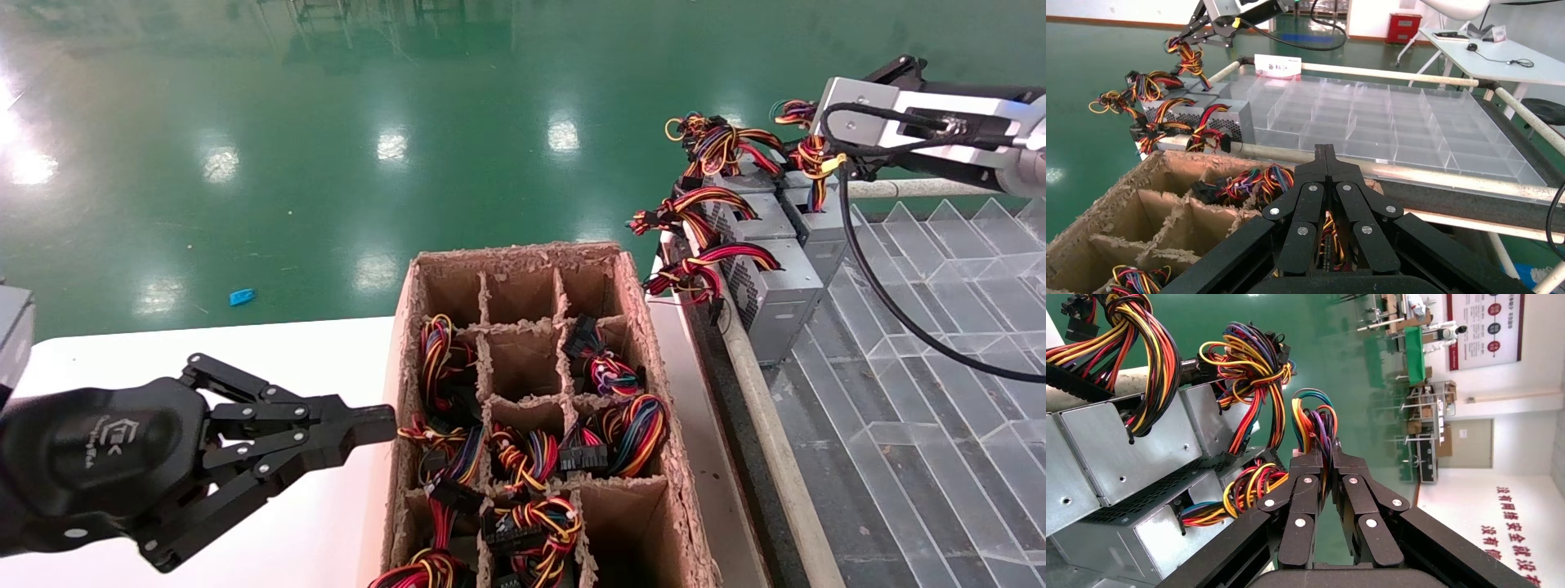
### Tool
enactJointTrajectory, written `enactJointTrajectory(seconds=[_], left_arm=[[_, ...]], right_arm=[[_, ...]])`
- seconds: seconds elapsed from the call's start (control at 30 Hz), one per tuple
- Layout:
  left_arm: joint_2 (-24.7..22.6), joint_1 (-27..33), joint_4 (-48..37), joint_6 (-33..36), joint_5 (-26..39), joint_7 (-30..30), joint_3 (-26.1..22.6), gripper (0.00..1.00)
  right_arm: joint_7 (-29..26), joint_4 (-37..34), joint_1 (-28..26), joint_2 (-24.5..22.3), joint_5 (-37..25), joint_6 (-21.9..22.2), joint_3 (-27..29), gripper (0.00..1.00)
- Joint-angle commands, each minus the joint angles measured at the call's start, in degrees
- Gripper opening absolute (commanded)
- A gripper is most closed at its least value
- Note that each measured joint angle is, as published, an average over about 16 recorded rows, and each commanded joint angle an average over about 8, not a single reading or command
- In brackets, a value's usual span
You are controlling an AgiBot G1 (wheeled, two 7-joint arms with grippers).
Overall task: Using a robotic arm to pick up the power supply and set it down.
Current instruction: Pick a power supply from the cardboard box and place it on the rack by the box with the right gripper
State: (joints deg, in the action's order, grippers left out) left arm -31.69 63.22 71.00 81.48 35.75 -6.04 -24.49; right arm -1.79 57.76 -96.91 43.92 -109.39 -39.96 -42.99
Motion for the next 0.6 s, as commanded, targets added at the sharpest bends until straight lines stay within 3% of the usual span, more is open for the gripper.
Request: enactJointTrajectory(seconds=[0.03, 0.4, 0.43, 0.6], left_arm=[[0.0, 0.0, 0.0, 0.0, 0.0, 0.0, 0.0, 0.0], [0.0, 0.0, 0.0, 0.0, 0.0, 0.0, 0.0, 0.0], [0.0, 0.0, 0.0, 0.0, 0.0, 0.0, 0.0, 0.0], [0.0, 0.0, 0.0, 0.0, 0.0, 0.0, 0.0, 0.0]], right_arm=[[0.4, -0.9, -0.1, 0.3, 0.5, 0.0, 0.0, 0.0], [0.8, -1.4, 0.5, -0.3, 1.8, 0.6, 0.6, 0.0], [0.9, -1.5, 0.4, -0.4, 2.2, 0.3, 0.7, 0.05], [2.1, -2.5, 0.1, -0.4, 4.1, -0.7, 1.0, 0.66]])
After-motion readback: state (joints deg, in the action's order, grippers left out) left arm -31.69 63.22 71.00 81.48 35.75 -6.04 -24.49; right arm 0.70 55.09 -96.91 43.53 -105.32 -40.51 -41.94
